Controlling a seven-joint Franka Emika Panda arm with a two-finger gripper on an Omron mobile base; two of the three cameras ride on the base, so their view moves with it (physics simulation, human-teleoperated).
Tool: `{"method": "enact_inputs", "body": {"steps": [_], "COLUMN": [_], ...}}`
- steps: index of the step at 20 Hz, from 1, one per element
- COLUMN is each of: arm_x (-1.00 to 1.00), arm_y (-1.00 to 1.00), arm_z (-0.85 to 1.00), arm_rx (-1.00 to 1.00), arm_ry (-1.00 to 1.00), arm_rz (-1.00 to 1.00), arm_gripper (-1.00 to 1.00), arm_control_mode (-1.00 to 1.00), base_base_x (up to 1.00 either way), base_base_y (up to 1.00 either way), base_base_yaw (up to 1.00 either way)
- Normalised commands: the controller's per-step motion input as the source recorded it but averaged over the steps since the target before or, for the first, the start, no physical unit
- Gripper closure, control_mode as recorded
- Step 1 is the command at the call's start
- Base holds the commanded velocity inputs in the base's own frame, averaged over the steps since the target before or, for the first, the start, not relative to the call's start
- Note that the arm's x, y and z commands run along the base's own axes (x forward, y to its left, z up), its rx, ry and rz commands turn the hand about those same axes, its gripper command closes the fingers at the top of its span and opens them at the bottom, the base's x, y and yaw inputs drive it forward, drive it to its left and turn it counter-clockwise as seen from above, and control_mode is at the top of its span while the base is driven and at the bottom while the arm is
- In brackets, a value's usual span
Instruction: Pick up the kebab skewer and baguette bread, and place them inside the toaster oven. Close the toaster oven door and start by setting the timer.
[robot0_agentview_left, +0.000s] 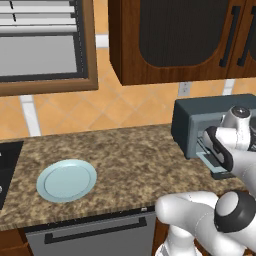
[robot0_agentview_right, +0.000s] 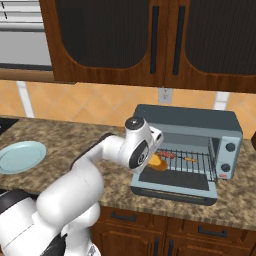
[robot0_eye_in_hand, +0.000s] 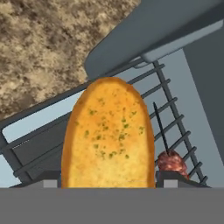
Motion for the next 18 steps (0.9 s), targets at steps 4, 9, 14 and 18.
{"method": "enact_inputs", "body": {"steps": [4, 9, 14, 18], "arm_x": [0.00, 0.00, -0.41, -0.89], "arm_y": [-0.11, -0.06, -0.14, -0.28], "arm_z": [0.00, 0.44, 0.70, 0.39], "arm_rx": [-0.01, 0.00, 0.00, 0.05], "arm_ry": [-0.01, -0.02, 0.00, 0.06], "arm_rz": [0.04, 0.02, -0.02, -0.34], "arm_gripper": [-1.00, -1.00, -1.00, -1.00], "arm_control_mode": [-1.00, -1.00, -1.00, -1.00], "base_base_x": [0.00, 0.00, 0.00, 0.00], "base_base_y": [0.00, 0.00, 0.00, 0.00], "base_base_yaw": [0.00, 0.00, 0.00, 0.00]}}
